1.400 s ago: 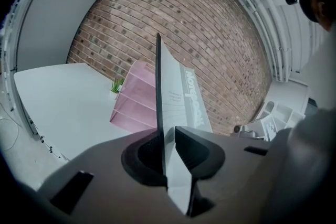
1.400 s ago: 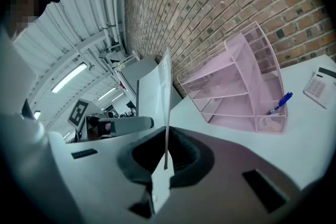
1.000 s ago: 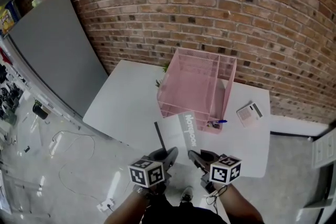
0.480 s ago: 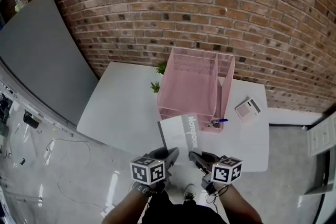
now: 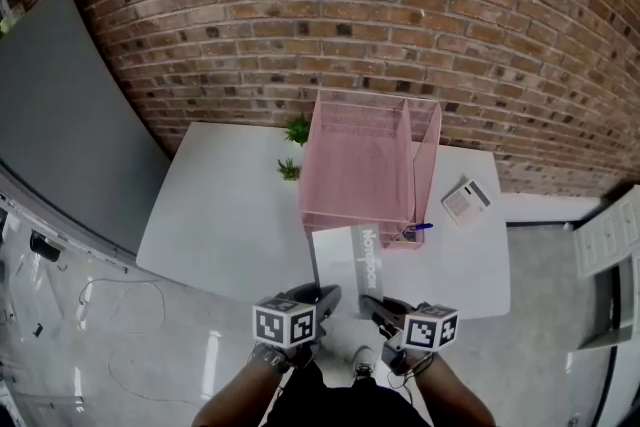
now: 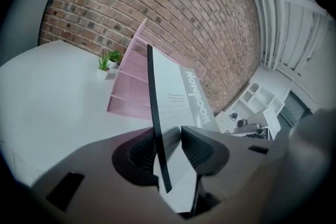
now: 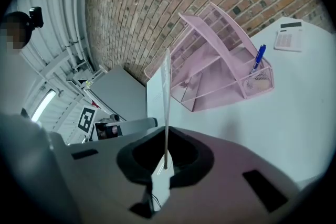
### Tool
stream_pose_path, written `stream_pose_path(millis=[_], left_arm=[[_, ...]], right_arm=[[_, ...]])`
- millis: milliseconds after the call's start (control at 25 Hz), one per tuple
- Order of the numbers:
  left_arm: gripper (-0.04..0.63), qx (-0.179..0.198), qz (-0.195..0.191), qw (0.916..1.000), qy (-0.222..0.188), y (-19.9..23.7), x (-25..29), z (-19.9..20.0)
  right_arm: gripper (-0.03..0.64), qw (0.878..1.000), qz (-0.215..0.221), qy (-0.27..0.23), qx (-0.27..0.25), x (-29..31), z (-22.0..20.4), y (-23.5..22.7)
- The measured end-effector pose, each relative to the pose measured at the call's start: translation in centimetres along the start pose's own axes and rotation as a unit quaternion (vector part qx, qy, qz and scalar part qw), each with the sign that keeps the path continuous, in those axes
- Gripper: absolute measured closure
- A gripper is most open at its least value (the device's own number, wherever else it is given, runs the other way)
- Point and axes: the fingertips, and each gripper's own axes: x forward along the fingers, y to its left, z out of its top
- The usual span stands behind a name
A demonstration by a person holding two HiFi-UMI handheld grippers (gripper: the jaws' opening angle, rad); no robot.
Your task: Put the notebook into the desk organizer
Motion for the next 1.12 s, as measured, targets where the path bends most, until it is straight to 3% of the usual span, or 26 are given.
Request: stream_pose_path(millis=[400, 920, 1120], left_arm=[[0.469, 0.001, -0.015, 0.9996, 0.026, 2.0, 0.8, 0.3], [0.469, 0.025, -0.021, 0.9988, 0.036, 4.5, 1.1, 3.0], [0.469, 0.052, -0.034, 0.9974, 0.035, 4.6, 1.2, 3.9]], right_arm=[[0.604, 0.997, 0.001, -0.011, 0.080, 1.7, -0.1, -0.5], [0.604, 0.990, 0.018, -0.065, 0.128, 3.4, 3.7, -1.8], [0.604, 0.985, 0.034, -0.090, 0.140, 4.2, 5.6, -1.8]])
